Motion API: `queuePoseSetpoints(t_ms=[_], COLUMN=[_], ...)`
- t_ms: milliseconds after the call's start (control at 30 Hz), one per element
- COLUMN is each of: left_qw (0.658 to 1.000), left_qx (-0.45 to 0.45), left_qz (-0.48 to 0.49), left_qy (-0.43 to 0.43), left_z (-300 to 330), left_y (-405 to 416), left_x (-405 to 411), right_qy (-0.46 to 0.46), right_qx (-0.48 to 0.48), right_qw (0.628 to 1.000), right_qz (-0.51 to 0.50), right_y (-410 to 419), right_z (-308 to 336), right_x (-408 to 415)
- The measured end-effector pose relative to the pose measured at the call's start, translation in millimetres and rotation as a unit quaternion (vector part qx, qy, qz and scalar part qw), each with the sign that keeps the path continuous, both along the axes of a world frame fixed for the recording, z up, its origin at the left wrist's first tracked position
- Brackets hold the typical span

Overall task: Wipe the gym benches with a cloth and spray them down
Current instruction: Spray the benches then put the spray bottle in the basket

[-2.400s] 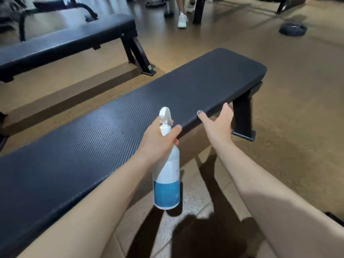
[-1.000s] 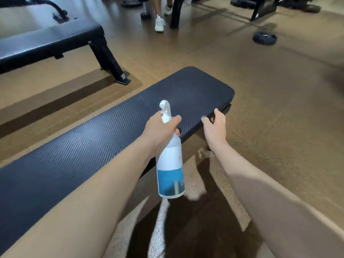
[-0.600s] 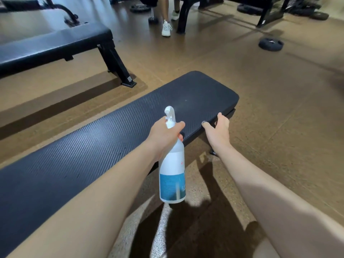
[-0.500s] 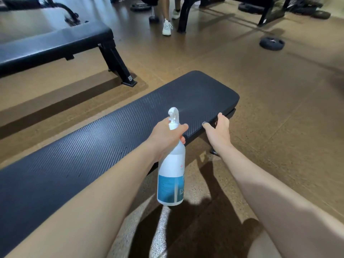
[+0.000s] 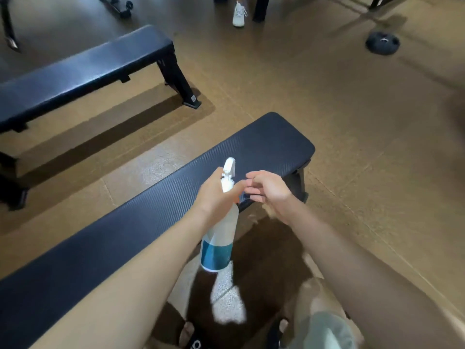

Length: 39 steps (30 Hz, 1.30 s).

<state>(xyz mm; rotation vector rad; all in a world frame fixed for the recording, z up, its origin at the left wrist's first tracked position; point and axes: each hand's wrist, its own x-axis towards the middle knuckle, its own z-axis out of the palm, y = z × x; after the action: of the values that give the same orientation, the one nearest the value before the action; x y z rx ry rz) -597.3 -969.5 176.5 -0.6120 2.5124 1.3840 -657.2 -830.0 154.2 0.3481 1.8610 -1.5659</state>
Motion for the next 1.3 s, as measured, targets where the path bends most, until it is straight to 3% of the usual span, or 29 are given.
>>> queuePoseSetpoints(t_ms=[67, 233, 367, 467, 567, 733, 1000, 1167, 1300], left_qw=[1.000, 0.997, 0.991, 0.991, 0.991, 0.981, 0.947, 0.967, 0.966], left_qx=[-0.007, 0.041, 0.106, 0.108, 0.118, 0.186, 0.228, 0.173, 0.212], left_qz=[0.010, 0.060, 0.081, 0.074, 0.056, -0.002, -0.138, -0.145, -0.144], left_qy=[-0.003, 0.012, 0.022, 0.021, 0.010, -0.055, -0.181, -0.117, -0.037], left_z=[43.5, 154.3, 232.3, 281.7, 312.7, 334.3, 321.3, 310.6, 306.4], left_y=[-2.0, 3.0, 23.2, 48.2, 65.9, 83.9, 88.4, 96.1, 101.1], left_x=[6.9, 13.8, 7.0, -0.2, -6.6, -9.2, -20.9, -88.2, -150.9], right_qy=[-0.029, -0.081, -0.011, 0.132, 0.132, 0.080, 0.131, 0.117, 0.129], right_qx=[-0.039, -0.149, -0.069, 0.055, 0.004, -0.066, -0.080, -0.029, 0.006], right_qw=[0.998, 0.958, 0.970, 0.961, 0.969, 0.977, 0.975, 0.988, 0.986], right_qz=[0.029, 0.231, 0.234, 0.236, 0.210, 0.187, 0.159, 0.097, 0.101], right_y=[-3.3, 9.3, 18.1, 22.7, 43.7, 99.9, 127.4, 124.8, 117.9], right_z=[49.3, 156.8, 222.5, 255.5, 278.6, 309.7, 348.7, 354.6, 360.2], right_x=[21.5, 59.2, 66.5, 59.0, 42.5, 19.6, -34.3, -84.0, -130.7])
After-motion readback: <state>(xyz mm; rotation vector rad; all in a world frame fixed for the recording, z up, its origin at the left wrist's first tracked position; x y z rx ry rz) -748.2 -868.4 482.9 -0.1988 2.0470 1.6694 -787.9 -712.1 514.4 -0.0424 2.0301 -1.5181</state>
